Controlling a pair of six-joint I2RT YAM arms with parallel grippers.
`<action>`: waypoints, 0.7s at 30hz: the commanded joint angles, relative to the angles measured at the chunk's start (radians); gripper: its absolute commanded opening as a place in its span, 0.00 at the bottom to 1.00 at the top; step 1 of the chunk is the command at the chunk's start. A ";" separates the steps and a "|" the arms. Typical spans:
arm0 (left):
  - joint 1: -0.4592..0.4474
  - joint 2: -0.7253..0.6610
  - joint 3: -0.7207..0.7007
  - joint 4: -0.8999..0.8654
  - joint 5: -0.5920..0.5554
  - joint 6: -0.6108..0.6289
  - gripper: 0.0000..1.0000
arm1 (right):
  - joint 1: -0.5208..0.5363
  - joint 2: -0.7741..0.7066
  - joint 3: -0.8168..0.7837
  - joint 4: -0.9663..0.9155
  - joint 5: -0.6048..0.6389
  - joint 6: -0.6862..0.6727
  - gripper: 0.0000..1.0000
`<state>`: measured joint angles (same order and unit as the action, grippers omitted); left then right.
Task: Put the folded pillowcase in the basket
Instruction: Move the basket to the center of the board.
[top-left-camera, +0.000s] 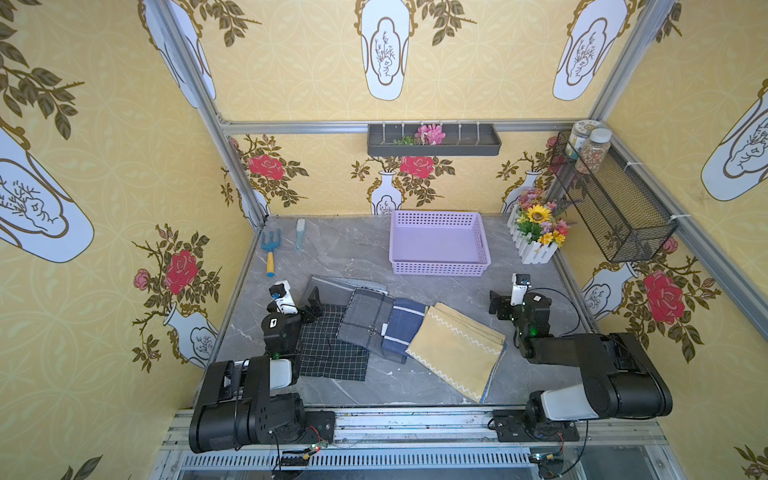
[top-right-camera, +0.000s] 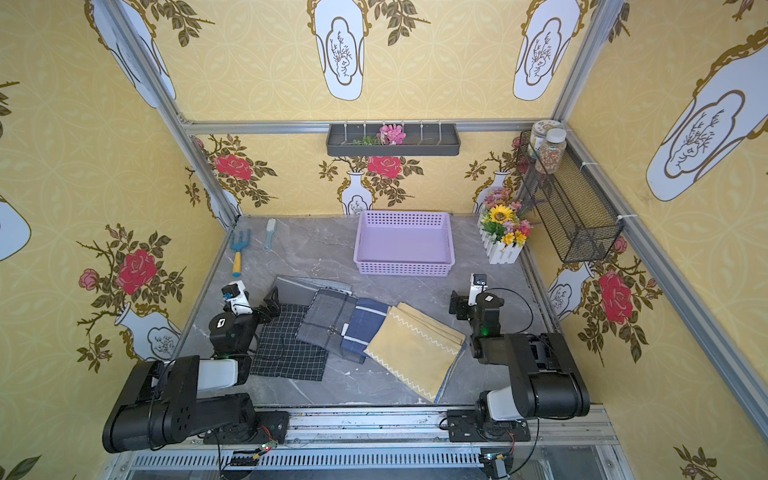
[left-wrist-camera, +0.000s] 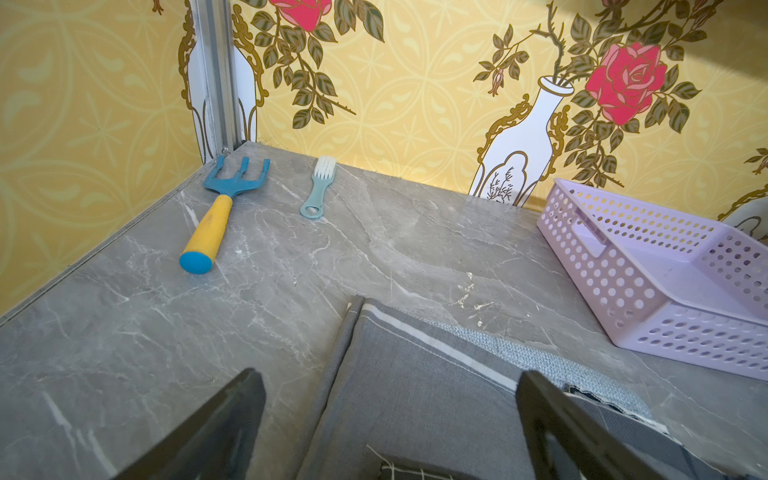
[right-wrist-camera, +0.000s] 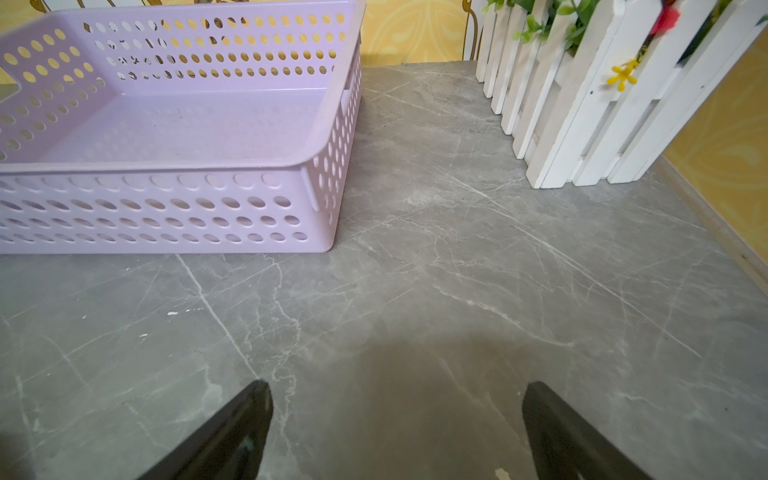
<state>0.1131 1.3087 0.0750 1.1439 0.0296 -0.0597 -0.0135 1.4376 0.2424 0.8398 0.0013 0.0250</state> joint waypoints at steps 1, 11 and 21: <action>0.002 0.000 0.000 0.019 0.001 0.009 1.00 | -0.002 0.001 0.006 0.039 -0.006 0.003 0.97; 0.001 -0.007 -0.001 0.013 -0.049 -0.012 1.00 | -0.008 -0.054 -0.003 0.019 0.069 0.047 0.97; -0.005 -0.343 0.025 -0.277 -0.134 -0.040 1.00 | -0.009 -0.324 0.217 -0.553 0.106 0.184 0.97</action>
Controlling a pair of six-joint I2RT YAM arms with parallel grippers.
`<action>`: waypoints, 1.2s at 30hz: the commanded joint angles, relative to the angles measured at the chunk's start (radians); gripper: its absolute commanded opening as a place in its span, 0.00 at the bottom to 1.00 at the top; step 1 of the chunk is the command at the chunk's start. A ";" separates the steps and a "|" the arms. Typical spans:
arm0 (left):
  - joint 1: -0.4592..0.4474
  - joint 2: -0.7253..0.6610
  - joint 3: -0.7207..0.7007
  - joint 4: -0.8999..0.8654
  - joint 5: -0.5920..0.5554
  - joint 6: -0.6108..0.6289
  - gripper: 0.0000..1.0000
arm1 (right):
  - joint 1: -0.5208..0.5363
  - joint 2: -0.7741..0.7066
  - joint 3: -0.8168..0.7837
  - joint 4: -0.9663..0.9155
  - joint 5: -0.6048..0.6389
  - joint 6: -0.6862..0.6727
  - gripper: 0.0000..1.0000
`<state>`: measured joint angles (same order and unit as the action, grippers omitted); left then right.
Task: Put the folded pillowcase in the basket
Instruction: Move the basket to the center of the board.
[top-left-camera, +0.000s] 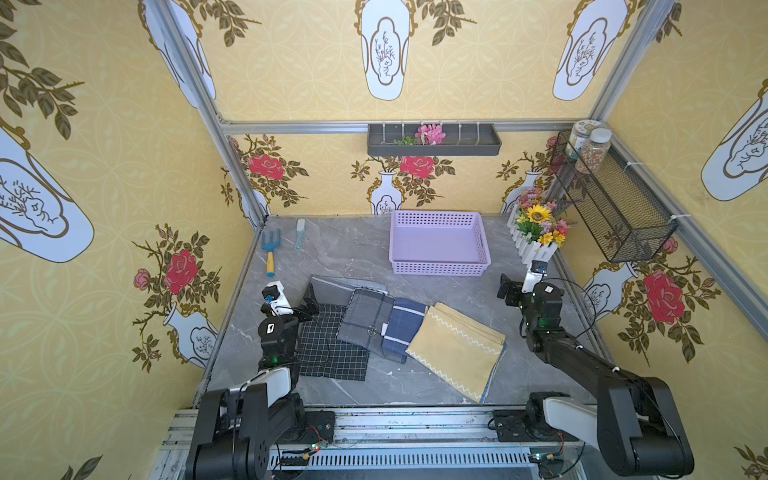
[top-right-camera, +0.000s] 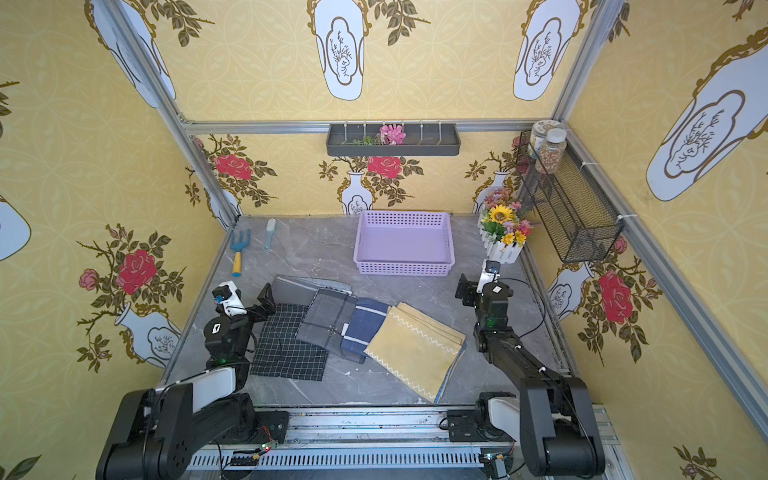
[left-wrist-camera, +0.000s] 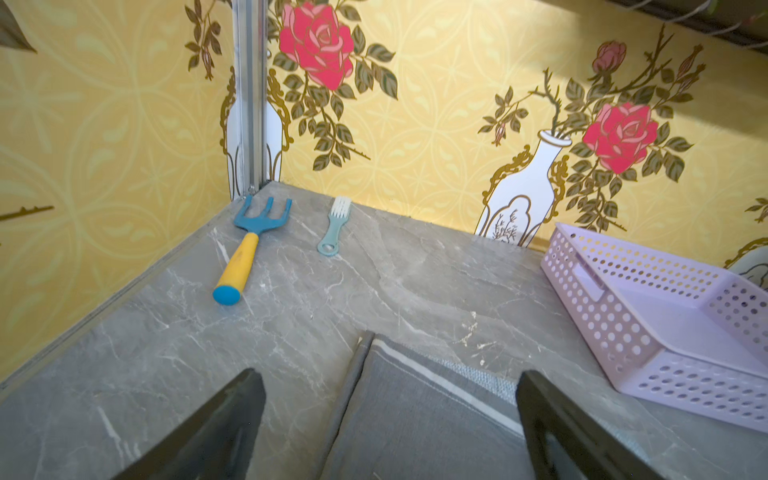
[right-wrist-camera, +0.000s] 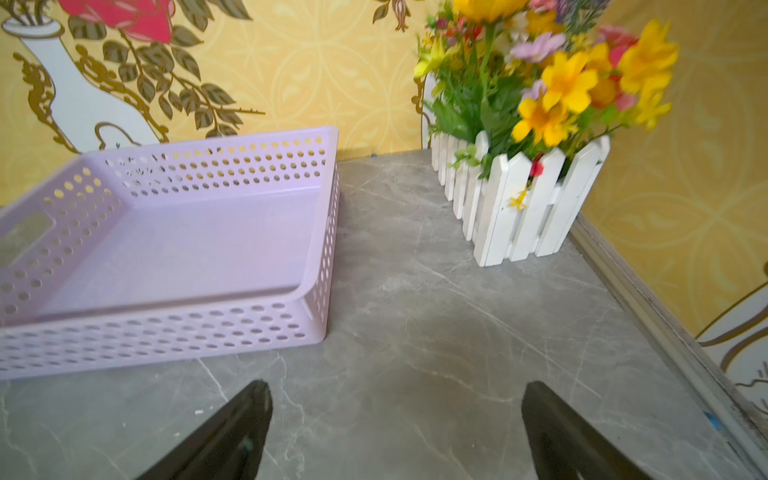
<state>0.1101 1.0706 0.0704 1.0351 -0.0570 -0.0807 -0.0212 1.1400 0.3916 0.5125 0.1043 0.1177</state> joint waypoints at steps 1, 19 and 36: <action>-0.002 -0.153 0.042 -0.225 -0.058 -0.027 1.00 | 0.001 -0.028 0.102 -0.275 -0.017 0.094 0.97; 0.003 -0.320 0.338 -0.876 -0.090 -0.435 1.00 | 0.002 0.237 0.564 -0.716 -0.327 0.205 0.97; -0.083 -0.286 0.318 -0.838 0.332 -0.450 1.00 | 0.045 0.580 0.848 -0.884 -0.190 0.181 0.74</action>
<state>0.0486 0.7914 0.3996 0.1856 0.2146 -0.5240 0.0132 1.6901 1.2064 -0.3359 -0.1467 0.3096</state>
